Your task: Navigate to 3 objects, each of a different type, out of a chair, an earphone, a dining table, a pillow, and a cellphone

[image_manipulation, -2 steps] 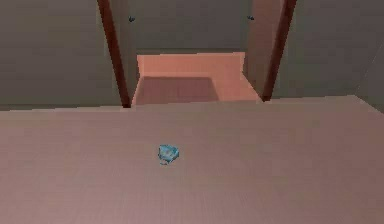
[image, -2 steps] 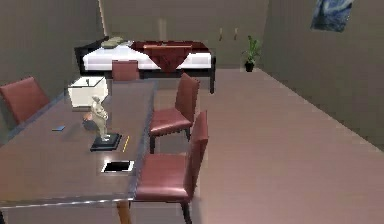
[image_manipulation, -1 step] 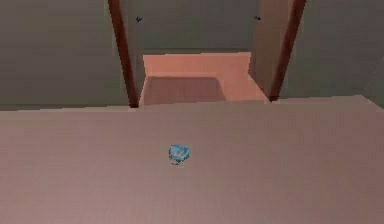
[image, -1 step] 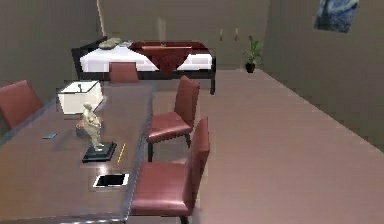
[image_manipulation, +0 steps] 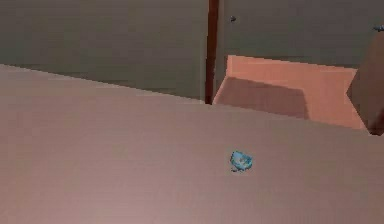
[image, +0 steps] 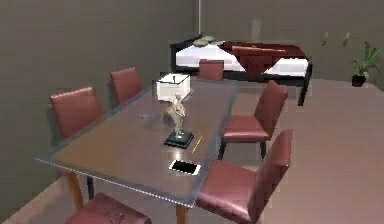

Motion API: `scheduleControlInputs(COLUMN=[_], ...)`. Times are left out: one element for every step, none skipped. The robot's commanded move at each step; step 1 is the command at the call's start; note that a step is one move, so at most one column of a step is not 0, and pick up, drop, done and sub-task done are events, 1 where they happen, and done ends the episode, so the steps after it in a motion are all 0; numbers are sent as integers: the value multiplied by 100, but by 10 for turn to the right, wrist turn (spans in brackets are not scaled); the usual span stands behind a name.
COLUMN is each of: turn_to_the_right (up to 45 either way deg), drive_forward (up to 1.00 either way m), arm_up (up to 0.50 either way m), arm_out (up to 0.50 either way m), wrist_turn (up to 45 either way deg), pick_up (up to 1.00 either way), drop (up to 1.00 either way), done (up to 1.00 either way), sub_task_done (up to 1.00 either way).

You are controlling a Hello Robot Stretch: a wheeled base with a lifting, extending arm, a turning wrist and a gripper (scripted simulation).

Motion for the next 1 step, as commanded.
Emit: scheduleControlInputs(turn_to_the_right=[0], drive_forward=[0], arm_up=[0], arm_out=[0], wrist_turn=[0], pick_up=[0], drop=[0], done=[100], sub_task_done=[0])
